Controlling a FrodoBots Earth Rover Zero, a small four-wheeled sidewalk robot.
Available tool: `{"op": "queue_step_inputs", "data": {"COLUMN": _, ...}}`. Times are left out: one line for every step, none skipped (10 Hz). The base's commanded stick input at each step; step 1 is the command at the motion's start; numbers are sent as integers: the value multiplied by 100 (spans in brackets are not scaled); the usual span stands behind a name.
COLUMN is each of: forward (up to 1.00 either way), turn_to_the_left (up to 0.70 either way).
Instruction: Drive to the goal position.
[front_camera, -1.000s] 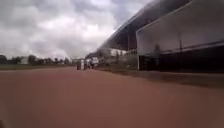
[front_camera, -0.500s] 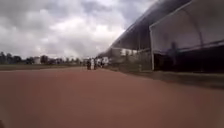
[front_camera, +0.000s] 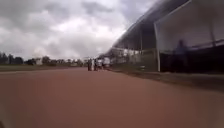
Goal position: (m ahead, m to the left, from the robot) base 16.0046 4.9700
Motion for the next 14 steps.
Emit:
{"op": "queue_step_inputs", "data": {"forward": 100, "turn_to_the_left": 1}}
{"op": "queue_step_inputs", "data": {"forward": 100, "turn_to_the_left": 1}}
{"op": "queue_step_inputs", "data": {"forward": 100, "turn_to_the_left": 1}}
{"op": "queue_step_inputs", "data": {"forward": 100, "turn_to_the_left": 1}}
{"op": "queue_step_inputs", "data": {"forward": 100, "turn_to_the_left": 1}}
{"op": "queue_step_inputs", "data": {"forward": 100, "turn_to_the_left": 1}}
{"op": "queue_step_inputs", "data": {"forward": 100, "turn_to_the_left": 1}}
{"op": "queue_step_inputs", "data": {"forward": 100, "turn_to_the_left": 1}}
{"op": "queue_step_inputs", "data": {"forward": 100, "turn_to_the_left": 1}}
{"op": "queue_step_inputs", "data": {"forward": 100, "turn_to_the_left": 1}}
{"op": "queue_step_inputs", "data": {"forward": 100, "turn_to_the_left": 1}}
{"op": "queue_step_inputs", "data": {"forward": 100, "turn_to_the_left": 1}}
{"op": "queue_step_inputs", "data": {"forward": 100, "turn_to_the_left": 1}}
{"op": "queue_step_inputs", "data": {"forward": 100, "turn_to_the_left": 1}}
